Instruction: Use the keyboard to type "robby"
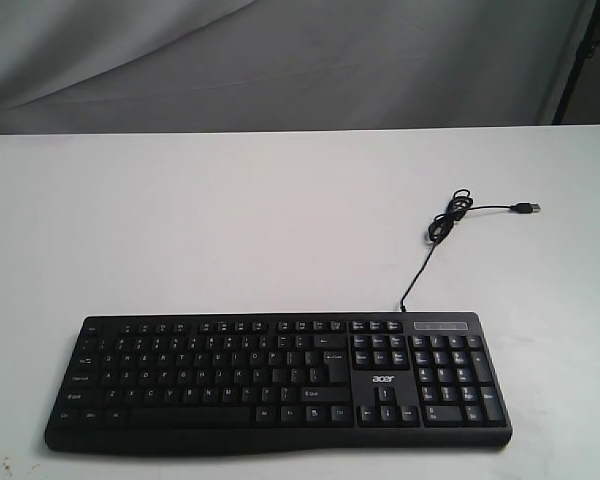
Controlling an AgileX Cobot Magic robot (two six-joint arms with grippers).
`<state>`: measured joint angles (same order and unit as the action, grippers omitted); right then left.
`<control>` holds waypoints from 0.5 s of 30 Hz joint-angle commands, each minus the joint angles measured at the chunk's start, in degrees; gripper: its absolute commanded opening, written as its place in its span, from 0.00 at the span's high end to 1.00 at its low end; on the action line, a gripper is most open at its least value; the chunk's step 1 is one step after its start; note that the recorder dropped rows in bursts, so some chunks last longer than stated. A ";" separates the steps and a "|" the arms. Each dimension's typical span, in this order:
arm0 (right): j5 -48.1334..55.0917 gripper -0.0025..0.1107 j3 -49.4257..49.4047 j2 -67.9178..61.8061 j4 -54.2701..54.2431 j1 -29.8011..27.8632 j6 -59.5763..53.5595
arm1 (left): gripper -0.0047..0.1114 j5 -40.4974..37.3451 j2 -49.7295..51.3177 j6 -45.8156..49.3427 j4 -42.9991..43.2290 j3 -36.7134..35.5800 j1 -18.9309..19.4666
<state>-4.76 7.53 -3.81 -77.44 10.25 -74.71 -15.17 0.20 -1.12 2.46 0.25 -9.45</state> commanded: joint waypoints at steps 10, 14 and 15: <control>5.80 0.98 -0.34 -0.17 22.10 -0.47 37.77 | 0.96 0.31 -0.20 -0.16 0.27 -0.25 -0.36; 9.30 0.98 -0.34 -0.05 40.14 -0.47 53.86 | 0.96 0.31 -0.20 -0.16 0.27 -0.25 -0.36; 10.20 0.98 -0.34 -0.05 44.61 -0.47 58.29 | 0.96 0.31 -0.20 -0.16 0.27 -0.25 -0.36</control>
<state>2.27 7.53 -3.81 -44.47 10.25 -27.13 -15.17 0.20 -1.12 2.46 0.25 -9.45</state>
